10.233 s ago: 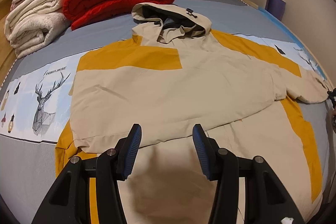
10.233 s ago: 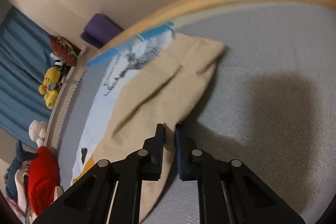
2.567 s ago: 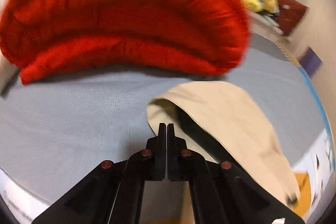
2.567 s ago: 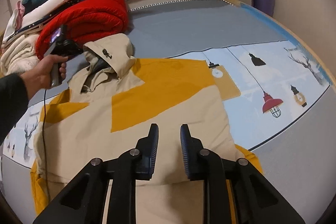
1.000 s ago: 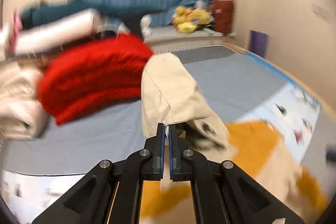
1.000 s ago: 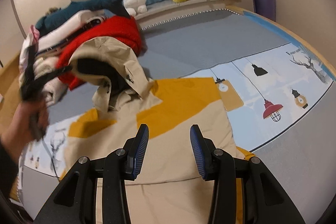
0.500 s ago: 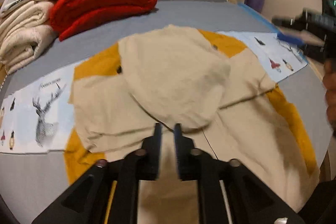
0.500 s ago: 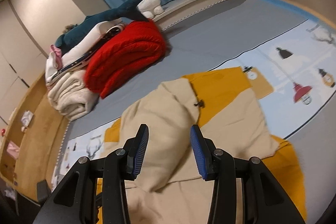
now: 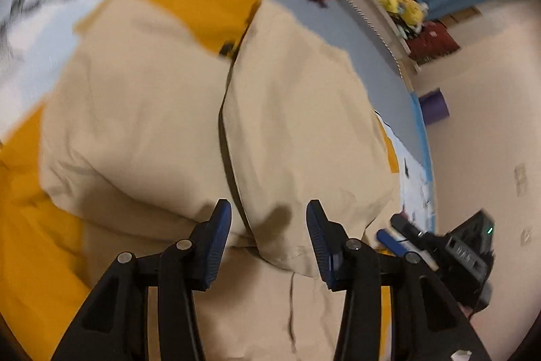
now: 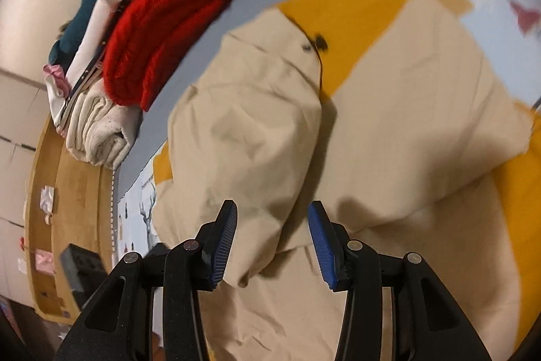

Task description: Fold large clothes

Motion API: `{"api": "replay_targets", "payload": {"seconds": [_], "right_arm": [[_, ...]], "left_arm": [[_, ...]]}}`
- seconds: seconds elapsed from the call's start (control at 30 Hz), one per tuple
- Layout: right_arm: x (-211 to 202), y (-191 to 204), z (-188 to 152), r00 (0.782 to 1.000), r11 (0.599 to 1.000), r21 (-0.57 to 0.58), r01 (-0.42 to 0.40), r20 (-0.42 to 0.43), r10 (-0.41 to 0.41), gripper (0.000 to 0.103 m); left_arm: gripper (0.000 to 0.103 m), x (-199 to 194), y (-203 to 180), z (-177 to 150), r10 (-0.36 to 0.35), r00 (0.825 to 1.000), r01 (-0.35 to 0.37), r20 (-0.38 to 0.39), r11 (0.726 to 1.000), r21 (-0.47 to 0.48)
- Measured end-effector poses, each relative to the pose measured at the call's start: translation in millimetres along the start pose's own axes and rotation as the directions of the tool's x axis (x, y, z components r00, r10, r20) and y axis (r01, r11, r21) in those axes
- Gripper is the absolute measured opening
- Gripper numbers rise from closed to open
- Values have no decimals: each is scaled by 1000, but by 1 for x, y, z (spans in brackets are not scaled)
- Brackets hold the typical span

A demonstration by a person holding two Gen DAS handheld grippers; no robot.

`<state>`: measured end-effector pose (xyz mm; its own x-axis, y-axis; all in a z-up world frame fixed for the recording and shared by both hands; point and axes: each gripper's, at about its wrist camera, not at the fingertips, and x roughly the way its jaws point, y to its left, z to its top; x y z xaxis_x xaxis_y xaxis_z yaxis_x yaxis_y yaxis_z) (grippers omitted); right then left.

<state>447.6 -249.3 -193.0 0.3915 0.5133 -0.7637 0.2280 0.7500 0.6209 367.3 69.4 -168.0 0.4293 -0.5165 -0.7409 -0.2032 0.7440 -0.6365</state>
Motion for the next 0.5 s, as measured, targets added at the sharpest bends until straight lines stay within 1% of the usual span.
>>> {"api": "replay_targets", "payload": {"seconds": [0.1,0.17,0.2,0.23,0.27,0.3,0.33,0.37,0.43,0.5], "right_arm": [[15,-7,-2,1000,1000,21,-8,-25,8,45],[21,-7,-4,1000,1000,18,-3,-29,4,45],[23,-5,-4,999,1000,13,-5,-32,5,45],[25,-3,-5,999,1000,8,-10,-35,10,44],[28,-1,-5,999,1000,0,-19,-37,19,38],[30,1,-6,999,1000,-8,-28,-36,28,29],[30,4,-6,999,999,-12,-32,-31,31,15],[29,7,-5,999,999,-16,-31,-22,31,10],[24,14,-5,999,999,-21,-42,2,42,4],[12,20,-6,997,998,-25,-50,49,51,3]], "left_arm": [[43,14,6,2,-27,999,25,-28,998,-56],[41,16,7,1,-38,999,36,-28,997,-74],[38,16,7,1,-39,999,37,-24,996,-79],[26,14,6,0,-44,999,42,-14,996,-73],[16,14,5,1,-47,999,46,-12,997,-63],[0,11,3,1,-52,999,52,-6,997,-50],[0,8,3,2,-50,999,51,8,998,-42],[0,3,1,3,-51,998,52,24,998,-33],[0,-12,-7,6,-54,996,54,77,999,5],[0,-24,-15,10,-43,993,38,111,998,43]]}}
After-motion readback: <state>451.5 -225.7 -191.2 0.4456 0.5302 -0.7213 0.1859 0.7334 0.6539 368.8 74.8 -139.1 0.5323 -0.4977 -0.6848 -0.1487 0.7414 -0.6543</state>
